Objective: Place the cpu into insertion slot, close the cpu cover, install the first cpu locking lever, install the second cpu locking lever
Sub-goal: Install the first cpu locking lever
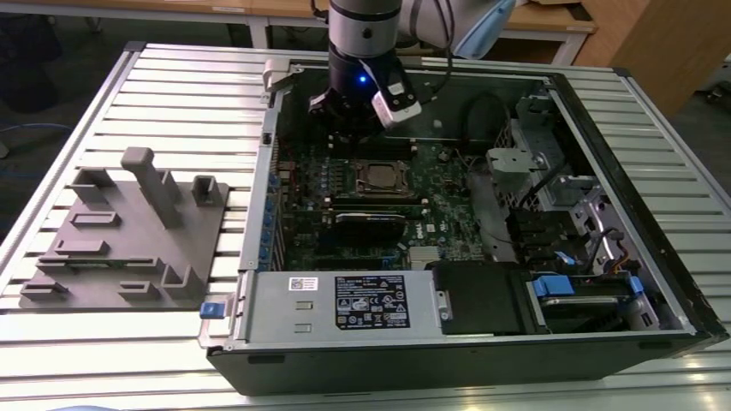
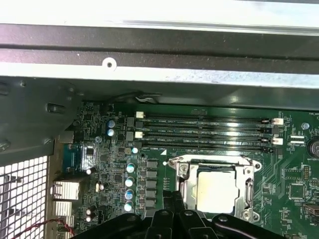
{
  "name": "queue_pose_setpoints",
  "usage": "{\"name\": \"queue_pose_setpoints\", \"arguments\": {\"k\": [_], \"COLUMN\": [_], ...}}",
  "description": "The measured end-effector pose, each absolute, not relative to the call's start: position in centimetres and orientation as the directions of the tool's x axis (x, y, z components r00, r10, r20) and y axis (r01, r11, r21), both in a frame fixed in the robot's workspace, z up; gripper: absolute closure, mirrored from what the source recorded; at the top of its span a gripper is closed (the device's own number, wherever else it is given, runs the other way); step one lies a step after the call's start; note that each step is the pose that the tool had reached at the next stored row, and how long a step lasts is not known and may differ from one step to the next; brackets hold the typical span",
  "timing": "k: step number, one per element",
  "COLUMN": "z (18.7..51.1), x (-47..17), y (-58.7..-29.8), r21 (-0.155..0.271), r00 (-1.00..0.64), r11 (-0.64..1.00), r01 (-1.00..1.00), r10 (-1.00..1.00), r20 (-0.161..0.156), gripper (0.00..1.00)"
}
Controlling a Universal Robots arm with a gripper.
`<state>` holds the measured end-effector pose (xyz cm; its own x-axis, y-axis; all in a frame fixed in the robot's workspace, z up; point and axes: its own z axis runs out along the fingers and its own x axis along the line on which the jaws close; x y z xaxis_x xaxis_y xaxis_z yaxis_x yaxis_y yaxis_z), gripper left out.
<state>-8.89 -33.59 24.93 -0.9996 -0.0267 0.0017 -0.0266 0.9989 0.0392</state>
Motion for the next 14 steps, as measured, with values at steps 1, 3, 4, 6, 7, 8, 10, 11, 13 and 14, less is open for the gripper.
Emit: {"name": "queue_pose_setpoints", "arguments": {"k": [1,3,4,6,7,8,10,11,13,14], "z": [24.93,24.93,24.92,24.9,24.9,24.9,24.9,24.9,24.9,24.9], "x": [-8.89,-9.12,-9.33,-9.63,-9.67,-9.7,-9.71,-9.71,-9.72,-9.74], "y": [-33.59,-33.59,-33.59,-33.59,-33.59,-33.59,-33.6,-33.6,-33.6,-33.6], "r21": [0.039,0.04,0.04,0.04,0.043,0.057,0.086,0.086,0.086,0.086], "r00": [-1.0,-1.0,-1.0,-1.0,-1.0,-1.0,-1.0,-1.0,-1.0,-1.0], "r11": [0.999,0.999,0.999,0.999,0.999,0.998,0.996,0.996,0.996,0.996], "r01": [-0.027,-0.027,-0.027,-0.027,-0.027,-0.027,-0.027,-0.027,-0.027,-0.027], "r10": [-0.027,-0.027,-0.027,-0.027,-0.027,-0.027,-0.027,-0.027,-0.027,-0.027], "r20": [0.002,0.001,0.0,0.0,0.0,0.0,-0.001,-0.002,-0.001,-0.001], "gripper": [0.9,0.9,0.9,0.9,0.9,0.9,0.9,0.9,0.9,0.9]}}
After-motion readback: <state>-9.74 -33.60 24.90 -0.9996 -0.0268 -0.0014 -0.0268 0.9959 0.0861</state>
